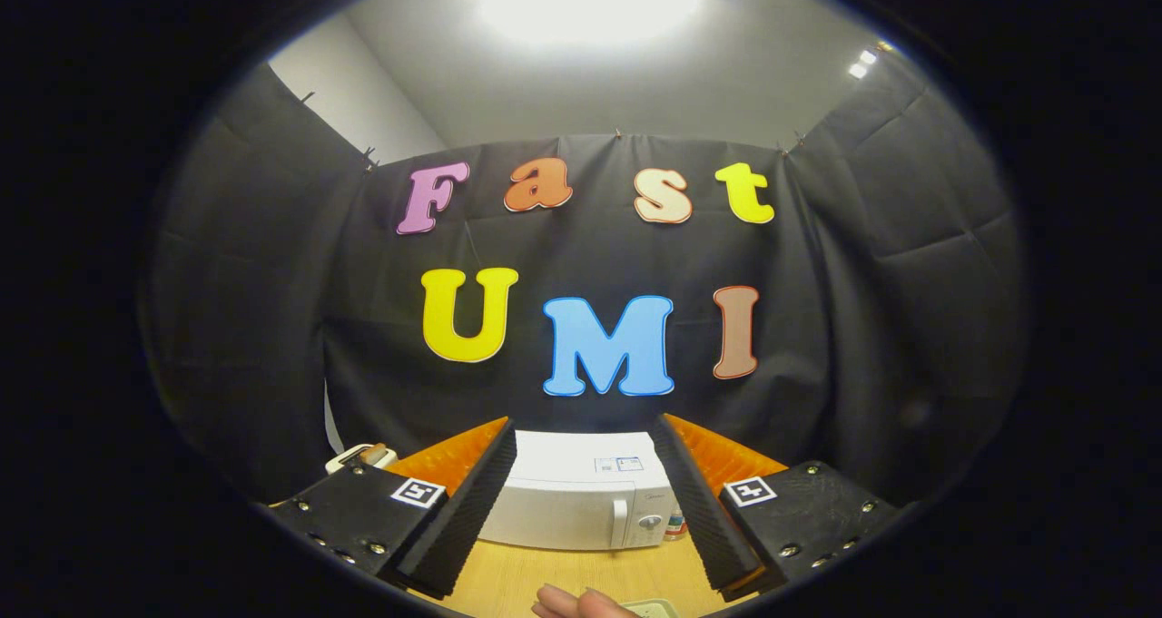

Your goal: Open the microwave, put the food inside, and close the microwave door.

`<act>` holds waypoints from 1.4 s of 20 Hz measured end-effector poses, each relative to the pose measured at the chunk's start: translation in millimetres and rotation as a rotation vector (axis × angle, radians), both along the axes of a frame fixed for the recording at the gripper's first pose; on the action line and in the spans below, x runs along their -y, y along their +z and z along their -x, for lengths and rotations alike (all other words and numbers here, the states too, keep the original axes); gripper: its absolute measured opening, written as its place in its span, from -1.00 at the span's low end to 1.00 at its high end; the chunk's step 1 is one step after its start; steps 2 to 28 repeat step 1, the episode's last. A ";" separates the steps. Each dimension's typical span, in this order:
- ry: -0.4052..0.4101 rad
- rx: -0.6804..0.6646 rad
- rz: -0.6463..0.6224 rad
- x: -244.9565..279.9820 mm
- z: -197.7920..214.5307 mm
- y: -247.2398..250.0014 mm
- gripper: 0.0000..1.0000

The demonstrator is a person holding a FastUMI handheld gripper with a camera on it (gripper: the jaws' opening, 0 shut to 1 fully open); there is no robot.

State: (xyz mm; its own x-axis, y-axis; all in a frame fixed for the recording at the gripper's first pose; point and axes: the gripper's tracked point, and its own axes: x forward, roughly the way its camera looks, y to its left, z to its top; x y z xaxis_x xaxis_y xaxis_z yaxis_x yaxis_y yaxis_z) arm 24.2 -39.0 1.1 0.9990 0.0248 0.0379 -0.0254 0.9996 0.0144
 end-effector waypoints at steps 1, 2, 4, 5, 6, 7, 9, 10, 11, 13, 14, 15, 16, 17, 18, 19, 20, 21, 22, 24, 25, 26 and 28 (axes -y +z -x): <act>0.000 0.007 0.002 -1.1 -0.1 0.6 0.93; 0.000 0.007 0.002 -1.1 -0.1 0.6 0.93; 0.000 0.007 0.002 -1.1 -0.1 0.6 0.93; 0.000 0.007 0.002 -1.1 -0.1 0.6 0.93; 0.000 0.007 0.002 -1.1 -0.1 0.6 0.93; 0.000 0.007 0.002 -1.1 -0.1 0.6 0.93; 0.000 0.007 0.002 -1.1 -0.1 0.6 0.93; 0.000 0.007 0.002 -1.1 -0.1 0.6 0.93; 0.000 0.007 0.002 -1.1 -0.1 0.6 0.93; 0.000 0.007 0.002 -1.1 -0.1 0.6 0.93; 0.000 0.007 0.002 -1.1 -0.1 0.6 0.93; 0.000 0.007 0.002 -1.1 -0.1 0.6 0.93; 0.000 0.007 0.002 -1.1 -0.1 0.6 0.93; 0.000 0.007 0.002 -1.1 -0.1 0.6 0.93; 0.000 0.007 0.002 -1.1 -0.1 0.6 0.93; 0.000 0.007 0.002 -1.1 -0.1 0.6 0.93; 0.000 0.007 0.002 -1.1 -0.1 0.6 0.93; 0.000 0.007 0.002 -1.1 -0.1 0.6 0.93; 0.000 0.007 0.002 -1.1 -0.1 0.6 0.93; 0.000 0.007 0.002 -1.1 -0.1 0.6 0.93; 0.000 0.007 0.002 -1.1 -0.1 0.6 0.93; 0.000 0.007 0.002 -1.1 -0.1 0.6 0.93; 0.000 0.007 0.002 -1.1 -0.1 0.6 0.93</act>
